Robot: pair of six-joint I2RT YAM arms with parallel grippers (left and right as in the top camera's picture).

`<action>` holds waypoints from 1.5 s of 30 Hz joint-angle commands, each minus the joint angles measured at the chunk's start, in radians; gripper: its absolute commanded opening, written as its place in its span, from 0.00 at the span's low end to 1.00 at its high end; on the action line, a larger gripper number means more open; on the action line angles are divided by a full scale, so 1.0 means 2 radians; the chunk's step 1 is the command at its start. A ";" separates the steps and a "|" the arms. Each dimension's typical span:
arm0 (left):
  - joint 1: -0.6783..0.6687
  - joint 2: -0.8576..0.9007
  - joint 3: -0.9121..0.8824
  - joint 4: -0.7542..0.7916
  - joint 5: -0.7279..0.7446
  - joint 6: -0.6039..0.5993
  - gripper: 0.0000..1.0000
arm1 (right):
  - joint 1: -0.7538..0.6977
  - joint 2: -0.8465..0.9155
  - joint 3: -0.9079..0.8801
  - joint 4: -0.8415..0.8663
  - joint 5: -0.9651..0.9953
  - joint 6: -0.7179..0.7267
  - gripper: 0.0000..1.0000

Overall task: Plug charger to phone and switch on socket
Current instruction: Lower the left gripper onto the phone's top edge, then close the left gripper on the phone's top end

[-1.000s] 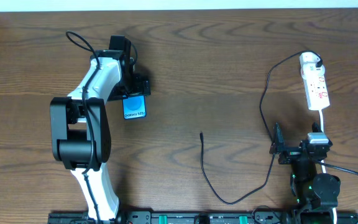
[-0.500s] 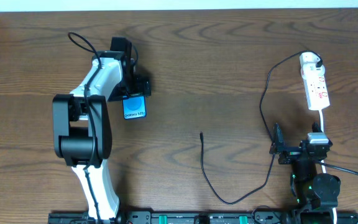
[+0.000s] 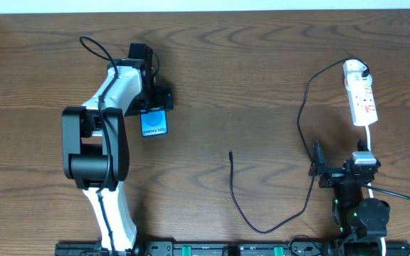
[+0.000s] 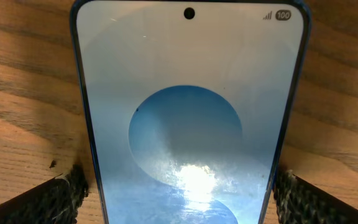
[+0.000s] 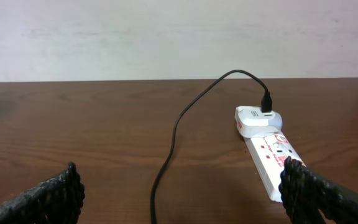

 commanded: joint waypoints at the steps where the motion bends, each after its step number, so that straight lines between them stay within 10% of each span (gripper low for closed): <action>1: 0.002 0.025 -0.004 0.006 0.002 -0.003 0.99 | 0.004 -0.003 -0.001 -0.002 -0.001 -0.009 0.99; 45: -0.023 0.025 -0.004 -0.010 -0.039 -0.003 0.99 | 0.004 -0.003 -0.001 -0.002 -0.001 -0.009 0.99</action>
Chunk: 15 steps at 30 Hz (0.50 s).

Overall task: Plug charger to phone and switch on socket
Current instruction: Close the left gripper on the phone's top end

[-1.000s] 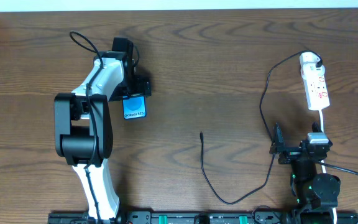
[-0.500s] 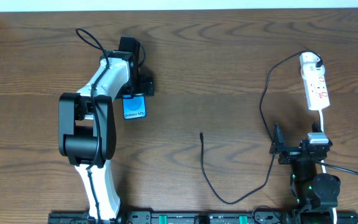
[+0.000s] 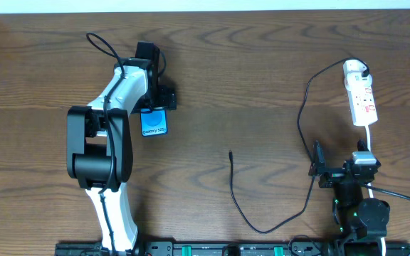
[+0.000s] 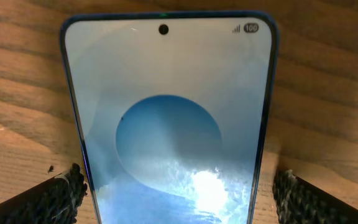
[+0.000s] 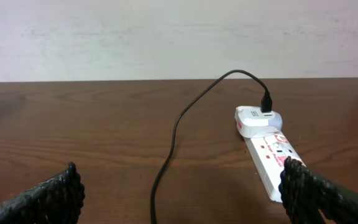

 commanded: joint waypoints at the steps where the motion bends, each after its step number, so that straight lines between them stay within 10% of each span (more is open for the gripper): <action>1: -0.002 0.025 -0.007 -0.015 -0.006 -0.002 0.99 | 0.004 -0.003 -0.001 -0.002 -0.001 -0.009 0.99; 15: -0.002 0.025 -0.007 -0.018 0.027 -0.002 0.99 | 0.004 -0.003 -0.001 -0.002 -0.001 -0.009 0.99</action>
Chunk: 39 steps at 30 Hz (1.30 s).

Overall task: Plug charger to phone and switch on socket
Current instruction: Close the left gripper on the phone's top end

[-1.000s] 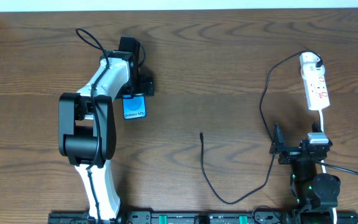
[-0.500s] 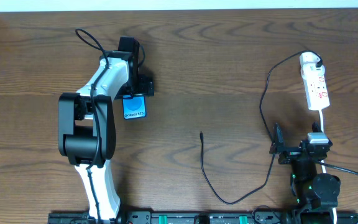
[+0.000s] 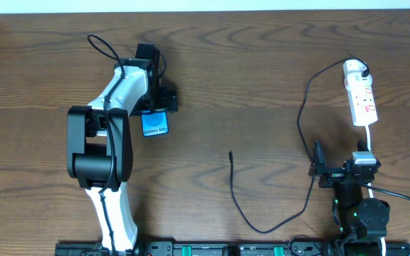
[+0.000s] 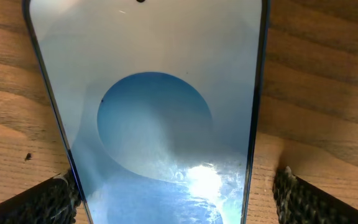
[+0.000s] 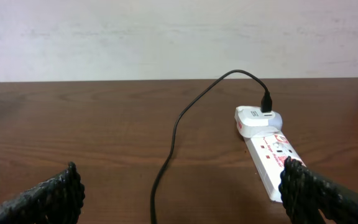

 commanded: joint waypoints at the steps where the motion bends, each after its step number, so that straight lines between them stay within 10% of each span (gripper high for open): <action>1: -0.001 0.024 -0.007 -0.003 0.004 -0.002 0.99 | 0.004 -0.003 -0.001 -0.002 -0.001 -0.009 0.99; 39: 0.020 0.024 -0.007 0.006 -0.005 -0.006 0.98 | 0.004 -0.003 -0.001 -0.002 -0.001 -0.009 0.99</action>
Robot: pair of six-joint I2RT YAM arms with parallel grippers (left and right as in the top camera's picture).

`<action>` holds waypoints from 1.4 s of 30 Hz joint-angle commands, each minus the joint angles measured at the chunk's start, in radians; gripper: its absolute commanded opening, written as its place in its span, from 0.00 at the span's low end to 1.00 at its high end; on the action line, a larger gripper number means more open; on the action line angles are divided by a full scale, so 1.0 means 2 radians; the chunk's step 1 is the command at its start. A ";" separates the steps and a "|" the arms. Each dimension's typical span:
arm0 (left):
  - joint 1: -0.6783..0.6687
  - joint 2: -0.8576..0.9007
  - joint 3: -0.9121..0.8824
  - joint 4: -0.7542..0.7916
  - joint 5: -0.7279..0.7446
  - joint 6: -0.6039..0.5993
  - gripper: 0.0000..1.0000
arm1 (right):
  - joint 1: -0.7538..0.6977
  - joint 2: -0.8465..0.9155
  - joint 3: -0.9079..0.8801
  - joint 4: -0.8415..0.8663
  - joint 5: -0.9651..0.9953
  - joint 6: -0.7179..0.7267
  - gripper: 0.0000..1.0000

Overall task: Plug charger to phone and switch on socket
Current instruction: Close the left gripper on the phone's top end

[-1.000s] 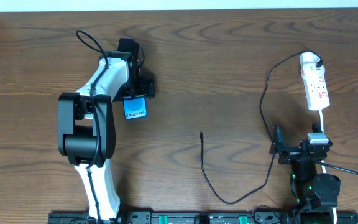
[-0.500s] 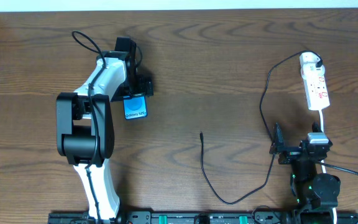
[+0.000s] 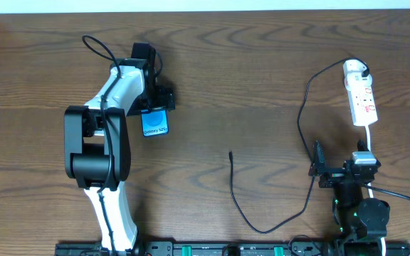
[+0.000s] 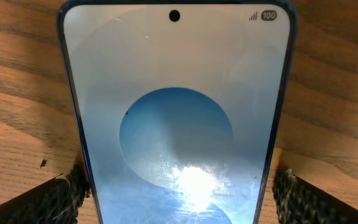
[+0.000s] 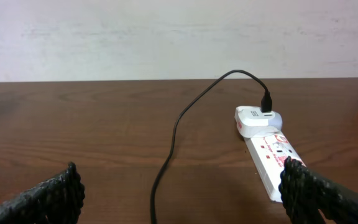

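Observation:
A blue phone (image 3: 154,123) lies face up on the wooden table, and in the left wrist view its lit screen (image 4: 176,124) fills the frame. My left gripper (image 4: 179,186) is open astride the phone's lower part, one finger (image 4: 67,194) at its left edge and the other slightly off its right edge. A white power strip (image 3: 362,102) lies at the far right with a white charger (image 5: 257,119) plugged in. Its black cable (image 3: 305,114) runs to a loose plug end (image 3: 231,153) mid-table. My right gripper (image 5: 182,186) hangs open at the near right, holding nothing.
The cable loops across the table in front of the right arm (image 3: 354,192). A rail (image 3: 212,249) runs along the near edge. A pale wall (image 5: 166,37) stands behind the table.
The left wrist camera has pulled back along the phone: its top edge and camera hole, cut off before, show again. The phone lies where it was. The right arm has not moved.
My left gripper stayed open astride the phone throughout. First it was close over the screen, then farther back with the whole top edge showing, then close with the top cut off, and now back again. The phone, cable and right arm stayed put.

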 commanded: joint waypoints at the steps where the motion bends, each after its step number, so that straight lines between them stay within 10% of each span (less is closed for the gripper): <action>1: 0.006 0.024 -0.007 -0.003 -0.007 0.005 0.98 | 0.004 -0.003 -0.001 -0.002 -0.001 -0.009 0.99; 42: 0.006 0.024 -0.007 -0.003 -0.007 0.005 0.92 | 0.004 -0.003 -0.001 -0.002 -0.001 -0.009 0.99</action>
